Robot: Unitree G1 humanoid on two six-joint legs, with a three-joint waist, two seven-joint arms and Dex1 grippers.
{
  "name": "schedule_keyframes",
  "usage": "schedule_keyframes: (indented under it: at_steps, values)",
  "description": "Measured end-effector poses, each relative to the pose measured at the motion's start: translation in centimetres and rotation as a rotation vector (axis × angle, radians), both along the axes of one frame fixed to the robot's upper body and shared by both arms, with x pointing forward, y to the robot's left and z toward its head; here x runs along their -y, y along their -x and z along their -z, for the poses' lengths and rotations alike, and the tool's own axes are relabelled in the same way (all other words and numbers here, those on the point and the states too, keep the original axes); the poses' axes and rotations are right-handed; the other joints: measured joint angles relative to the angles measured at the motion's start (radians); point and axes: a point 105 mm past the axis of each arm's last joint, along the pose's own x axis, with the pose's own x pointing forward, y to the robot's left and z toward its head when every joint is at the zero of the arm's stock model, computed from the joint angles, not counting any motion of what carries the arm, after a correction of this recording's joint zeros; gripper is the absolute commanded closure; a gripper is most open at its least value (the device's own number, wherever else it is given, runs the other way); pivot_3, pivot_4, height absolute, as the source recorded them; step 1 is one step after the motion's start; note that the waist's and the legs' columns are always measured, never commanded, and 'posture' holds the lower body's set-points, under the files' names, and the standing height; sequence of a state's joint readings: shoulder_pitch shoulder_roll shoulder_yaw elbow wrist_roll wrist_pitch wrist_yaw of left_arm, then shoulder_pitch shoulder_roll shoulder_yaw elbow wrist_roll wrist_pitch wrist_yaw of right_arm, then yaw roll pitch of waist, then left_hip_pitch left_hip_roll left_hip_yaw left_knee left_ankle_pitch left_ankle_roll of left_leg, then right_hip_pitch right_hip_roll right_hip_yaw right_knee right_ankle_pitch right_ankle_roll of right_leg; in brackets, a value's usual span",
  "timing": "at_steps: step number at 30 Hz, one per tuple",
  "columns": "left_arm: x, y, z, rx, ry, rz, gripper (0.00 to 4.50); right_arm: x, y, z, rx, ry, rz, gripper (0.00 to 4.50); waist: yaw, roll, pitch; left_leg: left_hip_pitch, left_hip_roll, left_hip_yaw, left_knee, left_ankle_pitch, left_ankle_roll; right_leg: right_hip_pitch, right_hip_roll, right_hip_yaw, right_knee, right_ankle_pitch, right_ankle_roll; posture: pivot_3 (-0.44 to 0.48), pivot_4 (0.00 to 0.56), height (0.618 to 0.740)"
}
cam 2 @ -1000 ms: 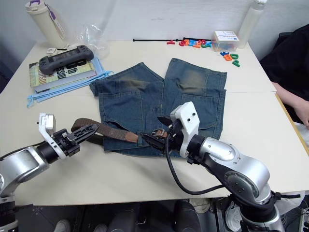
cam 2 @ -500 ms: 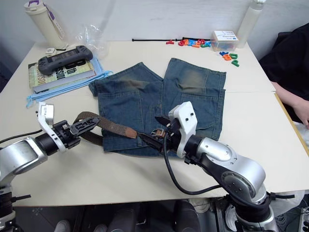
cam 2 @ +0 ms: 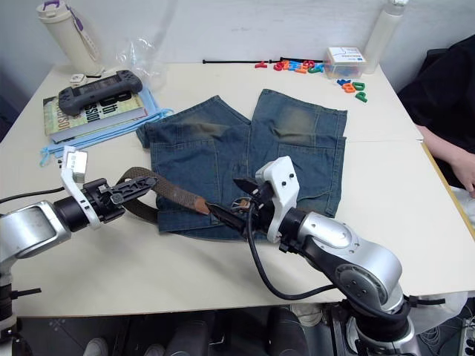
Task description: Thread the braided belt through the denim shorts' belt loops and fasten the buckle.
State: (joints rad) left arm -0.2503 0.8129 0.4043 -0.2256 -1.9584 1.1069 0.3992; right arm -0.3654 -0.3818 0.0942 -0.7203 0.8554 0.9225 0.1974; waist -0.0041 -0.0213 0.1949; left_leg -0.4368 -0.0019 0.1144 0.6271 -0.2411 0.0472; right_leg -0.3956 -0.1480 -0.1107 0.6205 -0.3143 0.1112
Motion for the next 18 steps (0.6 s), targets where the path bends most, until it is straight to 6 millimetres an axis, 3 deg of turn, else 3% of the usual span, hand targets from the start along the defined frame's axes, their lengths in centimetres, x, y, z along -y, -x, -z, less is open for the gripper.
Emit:
schedule_keyframes:
  at_steps: [10, 18]
  values:
    - [-0.4, 0.7, 1.5, -0.06, -0.035, 0.005, 4.5, 0.0, 0.0, 0.2, -0.01, -0.001, 0.005, 0.22, 0.0, 0.0, 0.0, 0.0, 0.0, 0.0, 0.0, 0.0, 0.0, 0.0, 0.0, 0.0, 0.0, 0.0, 0.0, 0.0, 0.15, 0.717]
    - [-0.4, 0.2, 1.3, -0.041, -0.017, -0.075, 4.5, -0.3, 0.3, 0.4, -0.015, 0.003, -0.017, 0.22, 0.0, 0.0, 0.0, 0.0, 0.0, 0.0, 0.0, 0.0, 0.0, -0.001, 0.0, 0.001, 0.0, 0.0, 0.0, 0.0, 0.15, 0.717]
